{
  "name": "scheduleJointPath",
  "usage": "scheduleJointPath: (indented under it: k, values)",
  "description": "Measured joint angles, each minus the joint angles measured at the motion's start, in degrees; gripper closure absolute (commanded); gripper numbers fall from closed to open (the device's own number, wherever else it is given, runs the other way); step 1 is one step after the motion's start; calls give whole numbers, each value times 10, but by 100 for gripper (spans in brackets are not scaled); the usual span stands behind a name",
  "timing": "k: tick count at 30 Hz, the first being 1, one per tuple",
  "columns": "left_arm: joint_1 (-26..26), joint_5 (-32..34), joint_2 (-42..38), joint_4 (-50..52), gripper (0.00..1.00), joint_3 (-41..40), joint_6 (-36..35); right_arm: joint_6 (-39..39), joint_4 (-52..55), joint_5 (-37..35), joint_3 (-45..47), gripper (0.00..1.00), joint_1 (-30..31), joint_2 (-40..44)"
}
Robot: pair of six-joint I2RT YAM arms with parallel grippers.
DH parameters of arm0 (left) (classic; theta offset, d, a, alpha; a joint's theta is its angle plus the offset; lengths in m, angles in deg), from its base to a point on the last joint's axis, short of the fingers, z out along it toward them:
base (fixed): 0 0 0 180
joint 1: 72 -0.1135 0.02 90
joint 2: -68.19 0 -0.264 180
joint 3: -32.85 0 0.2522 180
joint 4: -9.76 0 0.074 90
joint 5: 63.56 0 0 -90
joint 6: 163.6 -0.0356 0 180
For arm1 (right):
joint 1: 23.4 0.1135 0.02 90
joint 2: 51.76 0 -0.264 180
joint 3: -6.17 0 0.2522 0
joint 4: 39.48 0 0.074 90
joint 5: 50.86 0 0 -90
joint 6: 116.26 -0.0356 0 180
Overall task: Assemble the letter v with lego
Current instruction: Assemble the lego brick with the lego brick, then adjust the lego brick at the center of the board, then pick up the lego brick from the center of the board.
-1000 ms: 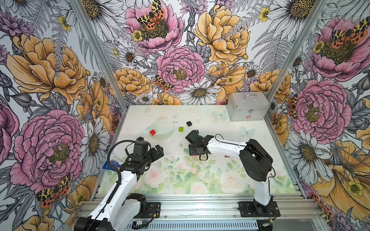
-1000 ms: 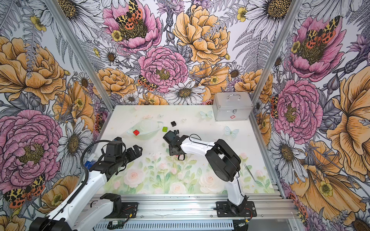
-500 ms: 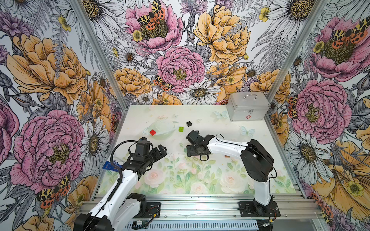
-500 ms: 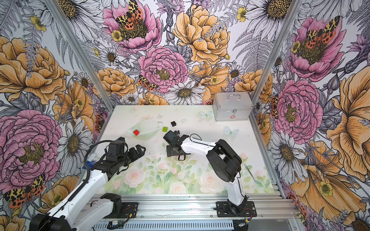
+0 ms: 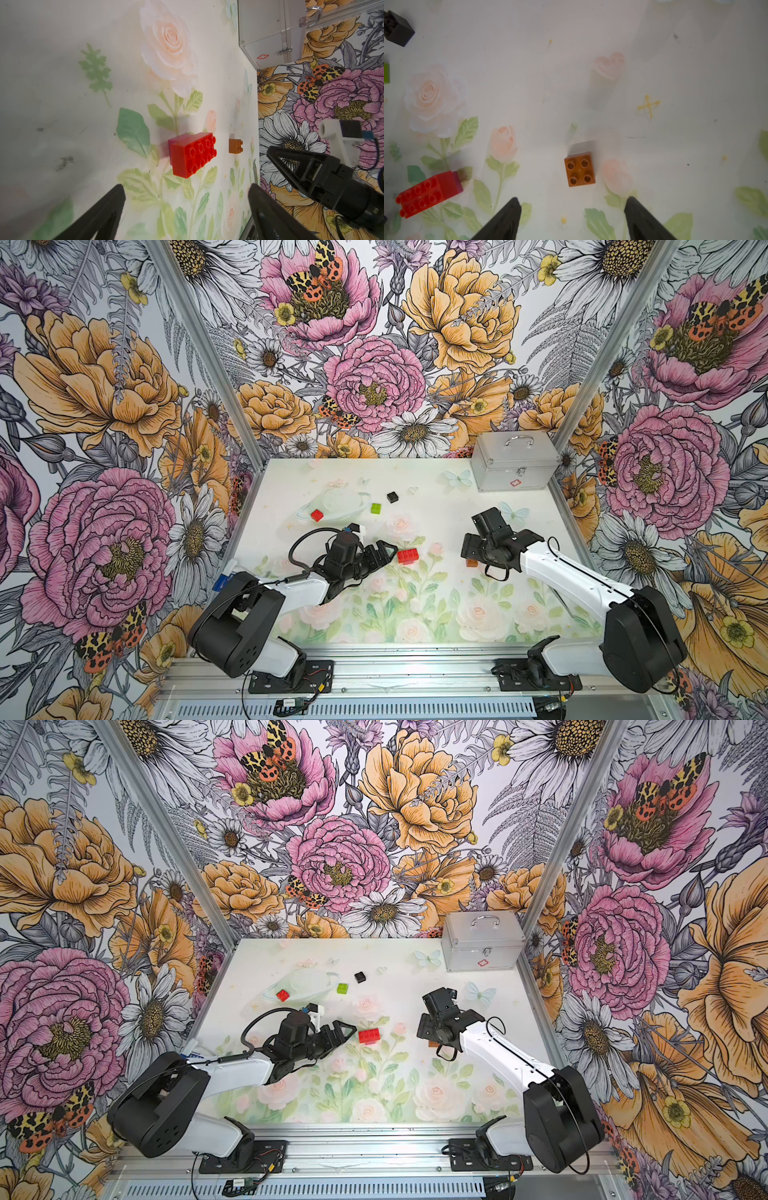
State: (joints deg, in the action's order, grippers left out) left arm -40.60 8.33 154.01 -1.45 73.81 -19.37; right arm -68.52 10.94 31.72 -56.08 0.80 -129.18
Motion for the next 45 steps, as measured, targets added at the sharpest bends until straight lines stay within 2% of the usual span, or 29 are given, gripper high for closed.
scheduleJointPath:
  k: [6,10,14,18,24,32,40,45]
  values:
    - [35,-1,74,-124,20,-2,27,12,4,19,12,23,-22,-10]
    - [35,-2,114,-165,28,-1,30,16,-6,34,12,29,-24,-26]
    - [35,-7,162,-205,39,1,35,19,-25,52,12,30,-28,-54]
    - [35,-13,201,-243,45,15,40,23,-38,63,12,33,-33,-75]
    - [33,-22,227,-283,55,19,44,29,-59,75,12,36,-36,-99]
    - [29,-30,238,-299,58,22,43,33,-67,82,12,43,-36,-117]
    - [26,-37,251,-316,61,27,43,38,-73,81,11,55,-36,-126]
    - [26,-41,253,-317,63,29,43,43,-75,79,5,71,-35,-133]
